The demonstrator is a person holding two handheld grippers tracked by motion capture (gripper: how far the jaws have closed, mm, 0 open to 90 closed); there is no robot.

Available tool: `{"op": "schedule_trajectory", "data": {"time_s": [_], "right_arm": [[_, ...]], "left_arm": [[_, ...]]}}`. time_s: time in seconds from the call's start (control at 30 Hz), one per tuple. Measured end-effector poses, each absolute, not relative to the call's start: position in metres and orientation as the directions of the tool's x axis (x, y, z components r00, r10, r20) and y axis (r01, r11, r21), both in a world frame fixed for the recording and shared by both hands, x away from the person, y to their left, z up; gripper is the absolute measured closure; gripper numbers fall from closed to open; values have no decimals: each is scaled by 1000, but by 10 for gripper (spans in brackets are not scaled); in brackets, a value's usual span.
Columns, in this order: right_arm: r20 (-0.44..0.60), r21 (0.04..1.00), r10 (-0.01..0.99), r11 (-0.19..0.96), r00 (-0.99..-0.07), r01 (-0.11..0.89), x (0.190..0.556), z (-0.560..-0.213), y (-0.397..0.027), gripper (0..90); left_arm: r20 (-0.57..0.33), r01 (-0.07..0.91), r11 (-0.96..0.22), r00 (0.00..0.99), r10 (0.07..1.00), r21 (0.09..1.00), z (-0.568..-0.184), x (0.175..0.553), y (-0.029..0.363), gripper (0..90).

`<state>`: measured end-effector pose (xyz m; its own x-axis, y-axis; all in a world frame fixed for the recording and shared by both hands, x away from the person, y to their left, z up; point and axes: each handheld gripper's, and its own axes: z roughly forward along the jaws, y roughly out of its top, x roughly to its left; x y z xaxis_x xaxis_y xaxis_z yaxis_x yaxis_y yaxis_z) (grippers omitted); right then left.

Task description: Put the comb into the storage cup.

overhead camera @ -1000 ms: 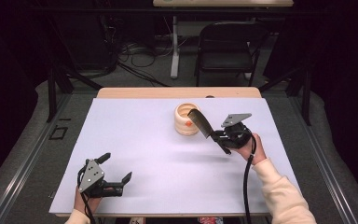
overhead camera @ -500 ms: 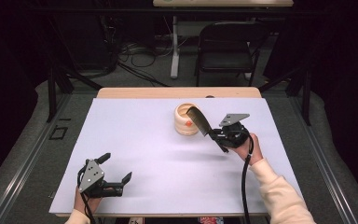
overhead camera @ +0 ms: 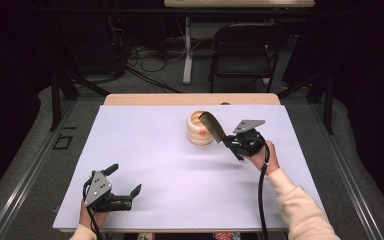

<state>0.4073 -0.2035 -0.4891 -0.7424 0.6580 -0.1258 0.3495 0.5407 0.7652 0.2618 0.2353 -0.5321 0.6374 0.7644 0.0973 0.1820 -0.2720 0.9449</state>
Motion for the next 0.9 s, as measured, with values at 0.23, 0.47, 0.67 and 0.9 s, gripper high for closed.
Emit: {"op": "schedule_trajectory", "data": {"time_s": [0.23, 0.47, 0.67, 0.9], "right_arm": [[-128, 769, 659, 538, -741, 346, 412, -486, -200, 720], [-133, 766, 659, 542, -740, 346, 416, -485, -196, 721], [-134, 769, 662, 539, -738, 344, 418, -482, -193, 721], [-133, 771, 666, 535, -734, 346, 421, -478, -192, 721]], "left_arm": [[100, 180, -273, 636, 766, 945, -532, 262, 235, 3], [103, 178, -275, 635, 765, 945, -532, 262, 235, 3], [104, 178, -276, 635, 765, 944, -532, 262, 235, 3], [103, 179, -275, 634, 766, 945, -532, 262, 235, 3]]}}
